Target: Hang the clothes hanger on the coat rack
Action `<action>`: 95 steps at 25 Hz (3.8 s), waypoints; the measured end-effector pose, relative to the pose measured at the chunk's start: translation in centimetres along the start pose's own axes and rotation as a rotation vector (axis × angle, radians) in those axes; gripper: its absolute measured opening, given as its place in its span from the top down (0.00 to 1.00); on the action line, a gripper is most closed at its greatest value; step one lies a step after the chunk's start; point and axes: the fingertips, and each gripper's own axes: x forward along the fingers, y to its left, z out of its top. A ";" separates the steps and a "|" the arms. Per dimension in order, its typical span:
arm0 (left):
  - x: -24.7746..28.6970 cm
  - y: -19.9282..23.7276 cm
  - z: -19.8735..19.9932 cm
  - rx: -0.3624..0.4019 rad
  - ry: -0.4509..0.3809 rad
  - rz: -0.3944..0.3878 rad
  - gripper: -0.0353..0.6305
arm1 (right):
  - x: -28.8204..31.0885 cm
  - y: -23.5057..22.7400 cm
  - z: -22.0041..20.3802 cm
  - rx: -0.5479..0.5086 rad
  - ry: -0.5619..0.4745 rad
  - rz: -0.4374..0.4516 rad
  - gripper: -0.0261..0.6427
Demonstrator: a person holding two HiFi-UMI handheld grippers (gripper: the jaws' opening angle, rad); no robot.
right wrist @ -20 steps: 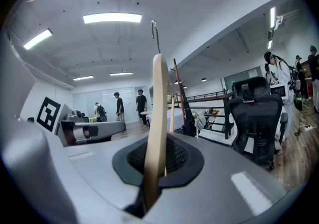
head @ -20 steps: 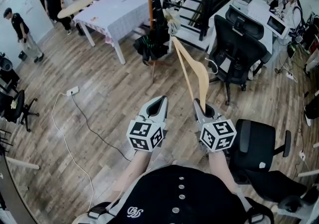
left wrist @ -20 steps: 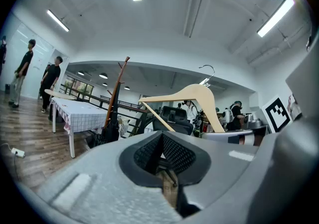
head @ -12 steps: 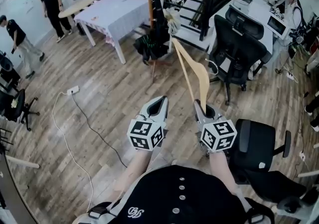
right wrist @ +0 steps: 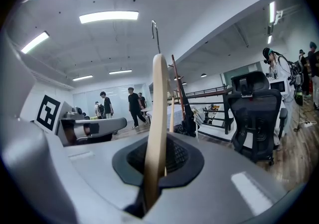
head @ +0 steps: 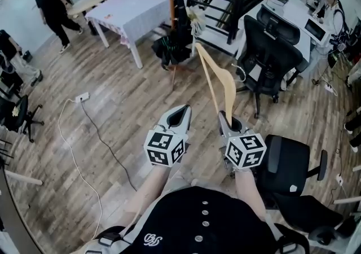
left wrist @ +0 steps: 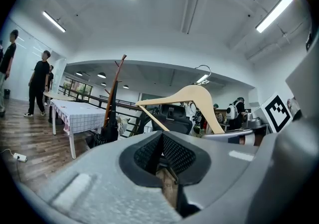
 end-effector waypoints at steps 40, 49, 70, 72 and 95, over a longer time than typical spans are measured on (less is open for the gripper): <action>24.1 21.9 5.8 0.049 0.024 -0.072 0.94 | 31.4 -8.4 7.8 -0.023 0.012 -0.015 0.96; 27.5 24.8 5.3 0.044 0.063 -0.101 0.94 | 35.7 -11.1 8.0 0.003 0.042 -0.052 0.96; 40.1 33.6 9.6 0.059 0.006 -0.057 0.94 | 48.9 -19.0 14.5 0.037 -0.035 0.015 0.96; 41.5 34.7 10.4 0.063 0.003 -0.045 0.94 | 50.4 -19.9 15.4 0.037 -0.037 0.022 0.96; 55.6 39.3 14.1 0.085 -0.005 -0.040 0.94 | 60.9 -29.4 21.3 -0.037 -0.045 0.032 0.96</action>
